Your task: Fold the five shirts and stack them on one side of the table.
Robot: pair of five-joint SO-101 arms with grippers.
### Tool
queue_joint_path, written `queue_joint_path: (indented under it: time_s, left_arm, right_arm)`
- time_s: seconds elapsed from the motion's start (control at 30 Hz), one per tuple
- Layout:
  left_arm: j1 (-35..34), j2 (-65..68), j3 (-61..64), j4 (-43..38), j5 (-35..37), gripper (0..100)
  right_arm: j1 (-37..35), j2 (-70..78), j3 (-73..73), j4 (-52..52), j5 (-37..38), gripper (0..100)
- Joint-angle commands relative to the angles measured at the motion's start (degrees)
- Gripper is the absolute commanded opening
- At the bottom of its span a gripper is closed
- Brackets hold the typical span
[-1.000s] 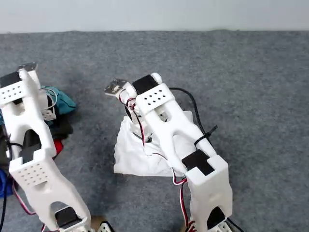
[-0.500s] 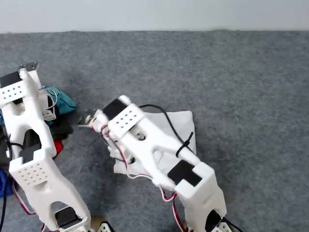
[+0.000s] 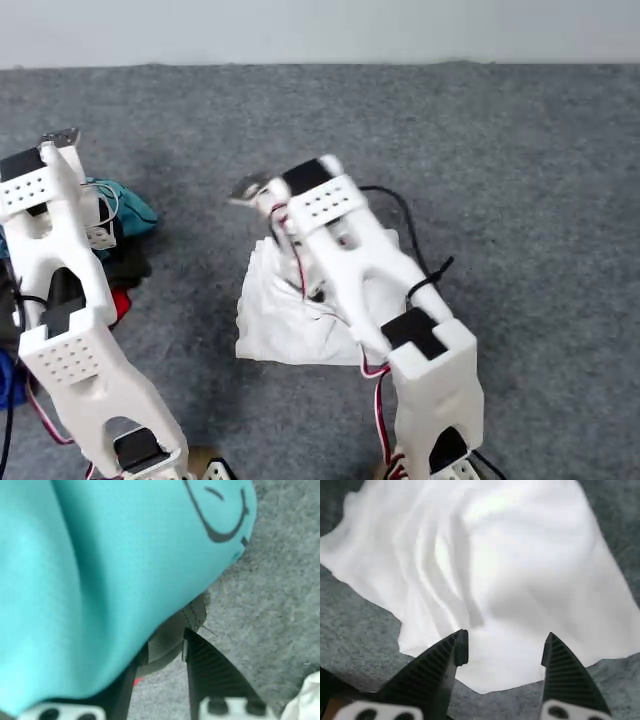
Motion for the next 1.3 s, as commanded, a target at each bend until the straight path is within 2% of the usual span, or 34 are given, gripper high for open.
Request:
queue_joint_path:
  time_s: [0.0, 0.23, 0.5, 0.7, 0.93, 1.03, 1.27]
  left_arm:
    - [-0.62, -2.55, -1.63, 0.53, -0.88, 13]
    - [-0.62, -2.55, -1.63, 0.53, -0.88, 13]
    - [-0.44, -2.55, -1.63, 0.53, -0.88, 13]
    - [-0.44, -2.55, -1.63, 0.53, -0.88, 13]
    - [-0.44, -2.55, -1.63, 0.53, -0.88, 13]
    - [-0.44, -2.55, -1.54, 0.53, -0.88, 13]
    - [-0.44, -2.55, -1.54, 0.53, -0.88, 13]
  right_arm:
    - [0.75, -0.84, 1.41, 1.80, 0.62, 24.4]
    - [0.40, -0.84, 8.26, -1.19, 2.99, 24.4]
    - [-10.07, -1.36, 8.09, -3.47, 2.99, 24.4]
    - [-14.90, -0.75, 2.20, -4.09, 2.81, 24.4]
    - [-18.42, -0.75, 0.26, -10.24, -2.73, 24.4]
    - [-17.01, -1.80, -0.53, -8.92, -2.11, 24.4]
    - [-3.65, -2.68, -3.87, -1.54, 1.41, 24.4]
